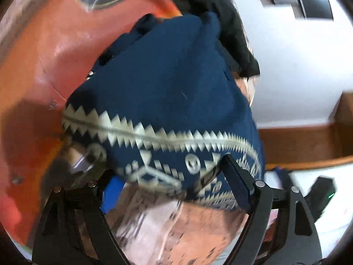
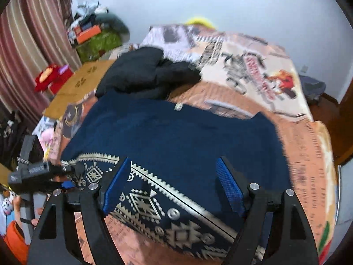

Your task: Fold large clothes

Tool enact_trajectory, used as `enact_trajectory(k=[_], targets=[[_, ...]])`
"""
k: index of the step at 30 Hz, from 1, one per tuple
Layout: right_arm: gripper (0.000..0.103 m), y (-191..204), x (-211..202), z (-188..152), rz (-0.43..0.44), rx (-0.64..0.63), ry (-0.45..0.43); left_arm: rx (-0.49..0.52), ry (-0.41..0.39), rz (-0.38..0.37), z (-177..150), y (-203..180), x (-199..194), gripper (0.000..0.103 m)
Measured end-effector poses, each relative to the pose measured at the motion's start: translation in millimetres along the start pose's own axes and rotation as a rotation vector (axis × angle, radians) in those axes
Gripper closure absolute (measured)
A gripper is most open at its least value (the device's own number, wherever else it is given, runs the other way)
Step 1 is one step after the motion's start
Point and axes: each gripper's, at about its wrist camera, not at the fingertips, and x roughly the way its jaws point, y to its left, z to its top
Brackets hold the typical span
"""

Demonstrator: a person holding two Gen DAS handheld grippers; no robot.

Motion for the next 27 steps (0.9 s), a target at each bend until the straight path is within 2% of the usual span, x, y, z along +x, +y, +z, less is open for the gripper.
enact_trajectory(k=[4, 8, 10, 13, 15, 18, 22, 27], targets=[[0.026, 4.0, 33.8, -10.0, -0.012, -0.017, 0.081, -0.038, -0.080, -0.068, 13.2, 3.5, 2.4, 0.020], [0.017, -2.1, 40.2, -21.7, -0.008, -0.015, 0.078, -0.029, -0.156, -0.032, 27.5, -1.0, 10.1, 0.020], [0.017, -6.7, 38.1, -22.1, 0.015, 0.010, 0.079, -0.029, -0.179, -0.021, 32.7, -2.9, 17.1, 0.021], [0.017, -8.8, 34.3, -19.8, 0.018, 0.039, 0.091, -0.015, -0.223, 0.016, 34.4, -13.4, 20.4, 0.043], [0.017, -6.6, 31.0, -17.8, 0.009, 0.040, 0.094, 0.015, -0.246, 0.049, 35.7, -24.7, 20.7, 0.070], [0.017, -2.4, 20.3, -13.3, -0.003, 0.041, 0.078, 0.066, -0.273, 0.089, 36.4, -45.2, 11.4, 0.090], [0.017, 3.2, 9.1, -5.5, 0.002, 0.047, 0.045, 0.073, -0.296, 0.000, 40.0, -66.4, -15.5, 0.092], [0.017, 24.9, 14.7, -6.5, 0.053, 0.022, 0.062, 0.206, -0.418, 0.028, 29.7, -116.2, -66.5, 0.092]])
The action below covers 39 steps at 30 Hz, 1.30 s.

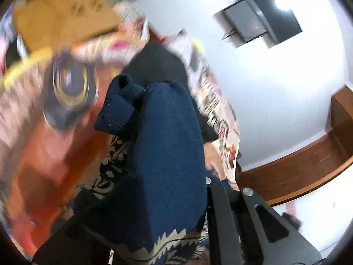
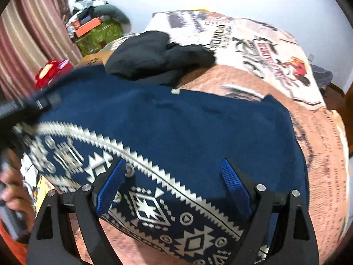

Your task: Fold large clothes

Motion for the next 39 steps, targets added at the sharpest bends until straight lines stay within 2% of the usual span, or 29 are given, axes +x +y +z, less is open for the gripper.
enact_trajectory(k=[3, 5, 7, 9, 11, 13, 16, 20, 23, 24, 27, 29, 31, 32, 33, 36, 39], targets=[[0.017, 16.6, 17.9, -3.9, 0.073, 0.014, 0.023, 0.136, -0.062, 0.034, 4.8, -27.9, -30.9, 0.092], [0.017, 26.0, 36.8, -5.4, 0.129, 0.049, 0.064, 0.214, -0.079, 0.077, 1.6, -44.4, -35.1, 0.092], [0.017, 31.5, 48.6, -4.4, 0.147, 0.063, 0.089, 0.277, -0.079, 0.120, -7.4, -56.9, -31.7, 0.092], [0.017, 31.7, 48.9, -2.0, 0.142, 0.050, 0.099, 0.325, -0.072, 0.147, -18.6, -66.2, -27.1, 0.092], [0.017, 24.7, 40.9, -1.2, 0.177, 0.047, 0.102, 0.373, -0.070, 0.162, -29.3, -78.1, -23.3, 0.092], [0.017, 9.3, 23.6, -1.0, 0.189, 0.065, 0.077, 0.445, -0.068, 0.172, -39.2, -102.9, -9.5, 0.092], [0.017, -24.3, -14.1, -3.9, 0.124, 0.105, -0.008, 0.549, -0.033, 0.144, -66.9, -136.5, 8.5, 0.092], [0.017, -73.2, -67.4, -15.2, -0.034, 0.136, -0.112, 0.709, 0.056, 0.120, -118.4, -166.5, 42.6, 0.091], [0.017, -100.2, -94.8, -28.8, -0.111, 0.161, -0.149, 0.794, 0.193, 0.121, -158.0, -168.1, 73.4, 0.083], [0.017, -108.9, -101.9, -34.2, -0.127, 0.176, -0.153, 0.808, 0.270, 0.114, -171.4, -163.3, 85.2, 0.078], [0.017, -121.6, -113.5, -45.7, -0.142, 0.205, -0.156, 0.834, 0.407, 0.136, -192.7, -149.3, 104.1, 0.068], [0.017, -121.1, -114.7, -50.0, -0.145, 0.206, -0.156, 0.882, 0.403, 0.150, -199.4, -143.9, 100.2, 0.065], [0.017, -115.2, -118.9, -52.4, -0.135, 0.196, -0.164, 0.922, 0.414, 0.135, -202.7, -147.3, 89.7, 0.051], [0.017, -113.0, -119.0, -50.7, -0.126, 0.193, -0.169, 0.933, 0.430, 0.118, -206.8, -152.4, 82.9, 0.039], [0.017, -109.0, -120.7, -48.1, -0.112, 0.187, -0.174, 0.941, 0.443, 0.094, -208.7, -154.6, 74.4, 0.032], [0.017, -96.2, -127.1, -42.6, -0.080, 0.167, -0.199, 0.970, 0.429, 0.065, -208.7, -158.9, 50.4, 0.027], [0.017, -82.2, -129.2, -36.6, -0.043, 0.134, -0.222, 0.965, 0.379, 0.070, -189.7, -158.6, 26.2, 0.019]])
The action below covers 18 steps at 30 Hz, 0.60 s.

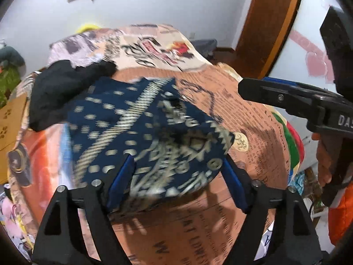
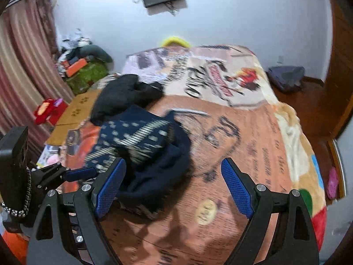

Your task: Fold large clothes

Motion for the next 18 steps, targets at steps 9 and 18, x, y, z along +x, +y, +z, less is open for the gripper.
enact_trajectory(k=[9, 18], targets=[[0.017, 48.2, 44.2, 7.3, 0.117, -0.046, 0.059, -0.176, -0.047, 0.126, -2.8, 93.2, -23.3, 0.016], [0.017, 1.7, 82.6, -42.1, 0.006, 0.013, 0.260, -0.156, 0.086, 0.139, -47.4, 101.0, 19.6, 0.012]])
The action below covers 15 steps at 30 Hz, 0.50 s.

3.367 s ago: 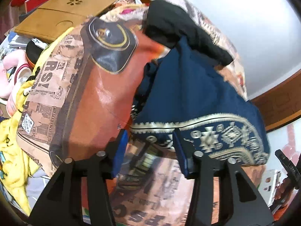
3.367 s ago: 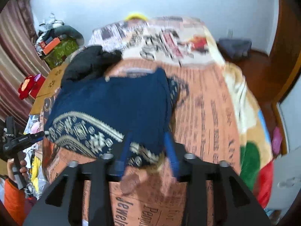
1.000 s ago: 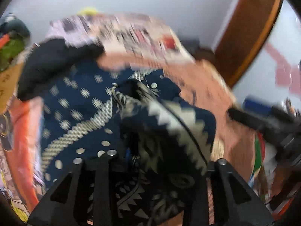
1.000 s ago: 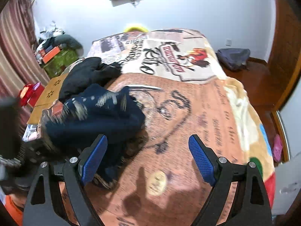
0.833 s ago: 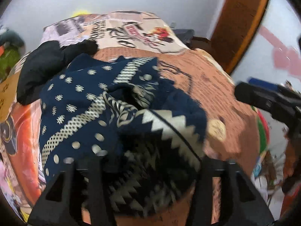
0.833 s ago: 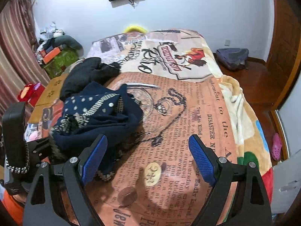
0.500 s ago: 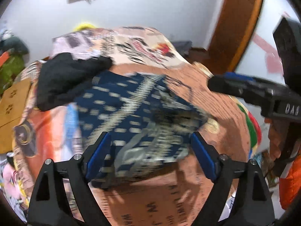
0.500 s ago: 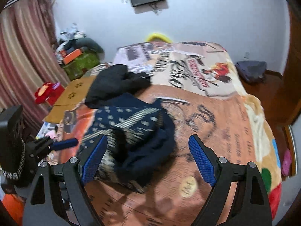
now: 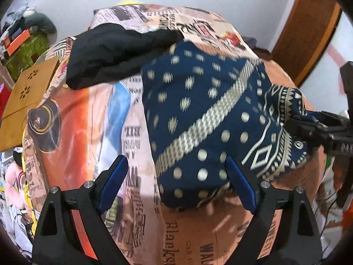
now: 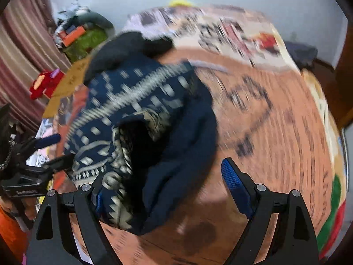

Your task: Fold large clothes

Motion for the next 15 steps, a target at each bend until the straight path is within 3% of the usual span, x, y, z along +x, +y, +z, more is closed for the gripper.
enact_trajectory(k=[3, 9, 15], targets=[[0.017, -21.6, 1.3, -15.8, 0.012, 0.046, 0.045, 0.004, -0.004, -0.003, -10.8, 0.1, -1.6, 0.011], [0.017, -18.3, -21.5, -15.8, 0.017, 0.029, 0.014, -0.010, 0.016, 0.004, -15.5, 5.6, -11.3, 0.011], [0.017, -11.2, -34.8, 6.5, 0.162, 0.103, -0.034, -0.001, -0.074, 0.090, 4.9, 13.0, -37.7, 0.011]])
